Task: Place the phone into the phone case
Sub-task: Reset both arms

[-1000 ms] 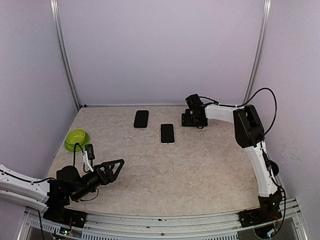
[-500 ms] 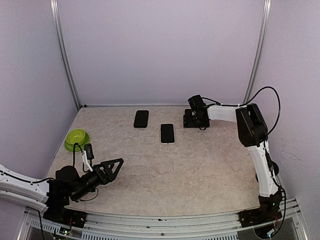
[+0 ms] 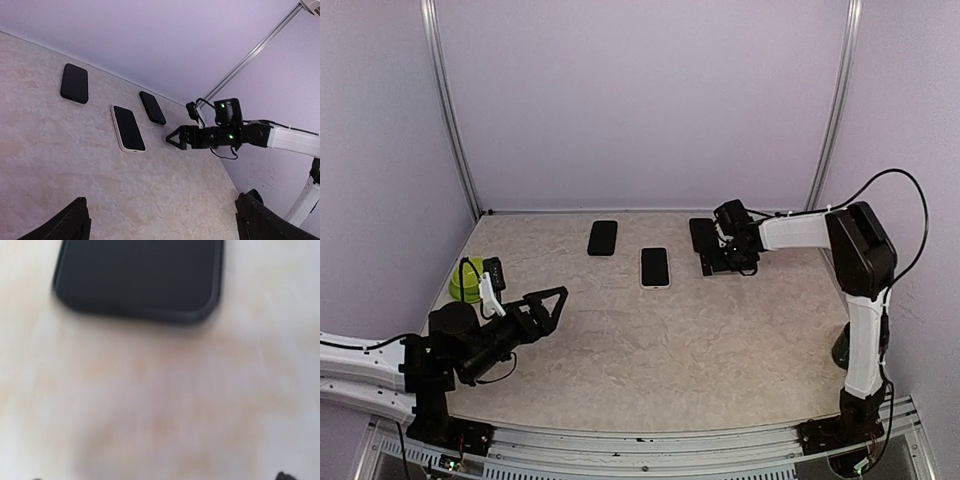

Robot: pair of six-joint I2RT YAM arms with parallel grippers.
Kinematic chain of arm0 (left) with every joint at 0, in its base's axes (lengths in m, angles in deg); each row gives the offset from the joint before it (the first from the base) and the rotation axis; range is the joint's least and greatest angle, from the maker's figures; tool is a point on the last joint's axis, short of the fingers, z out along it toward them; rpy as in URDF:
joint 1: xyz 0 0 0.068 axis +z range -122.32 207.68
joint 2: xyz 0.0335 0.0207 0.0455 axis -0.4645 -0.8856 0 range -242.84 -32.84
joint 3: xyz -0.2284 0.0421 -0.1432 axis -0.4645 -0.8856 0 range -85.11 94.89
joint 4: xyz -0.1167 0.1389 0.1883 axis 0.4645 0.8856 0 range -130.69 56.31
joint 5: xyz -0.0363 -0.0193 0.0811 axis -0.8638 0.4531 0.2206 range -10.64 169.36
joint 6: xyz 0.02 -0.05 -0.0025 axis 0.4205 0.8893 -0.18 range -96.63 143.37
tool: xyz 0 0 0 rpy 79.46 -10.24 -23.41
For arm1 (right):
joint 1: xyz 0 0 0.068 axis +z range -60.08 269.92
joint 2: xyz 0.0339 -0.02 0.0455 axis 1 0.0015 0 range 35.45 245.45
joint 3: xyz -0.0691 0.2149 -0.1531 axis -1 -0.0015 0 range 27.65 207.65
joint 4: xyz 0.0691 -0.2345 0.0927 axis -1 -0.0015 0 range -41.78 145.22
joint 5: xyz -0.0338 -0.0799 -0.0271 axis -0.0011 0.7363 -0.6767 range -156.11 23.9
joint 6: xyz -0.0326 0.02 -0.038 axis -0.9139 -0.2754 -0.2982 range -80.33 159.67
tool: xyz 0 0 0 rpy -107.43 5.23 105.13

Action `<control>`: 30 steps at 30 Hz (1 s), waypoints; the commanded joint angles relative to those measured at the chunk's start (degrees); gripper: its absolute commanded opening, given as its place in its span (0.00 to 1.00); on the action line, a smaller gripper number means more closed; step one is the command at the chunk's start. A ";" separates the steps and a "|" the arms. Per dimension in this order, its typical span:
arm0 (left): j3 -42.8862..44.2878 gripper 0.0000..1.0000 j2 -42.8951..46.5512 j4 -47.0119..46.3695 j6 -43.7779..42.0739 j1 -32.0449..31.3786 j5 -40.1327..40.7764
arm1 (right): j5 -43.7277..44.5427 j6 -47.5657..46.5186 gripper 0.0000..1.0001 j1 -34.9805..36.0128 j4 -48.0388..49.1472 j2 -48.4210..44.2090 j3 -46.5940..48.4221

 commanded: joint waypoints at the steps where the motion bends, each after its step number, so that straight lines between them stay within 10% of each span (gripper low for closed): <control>1: 8.63 0.99 -1.51 16.42 -4.62 3.73 1.79 | -0.65 -2.27 1.00 1.43 5.24 -14.97 -12.21; 21: 19.48 0.99 -11.03 23.32 -13.07 22.00 -5.14 | 8.97 -2.39 1.00 12.62 8.90 -78.88 -48.31; 30: 17.95 0.99 -8.76 22.34 -13.04 22.21 -4.17 | 12.33 -1.05 1.00 12.77 7.91 -85.23 -49.85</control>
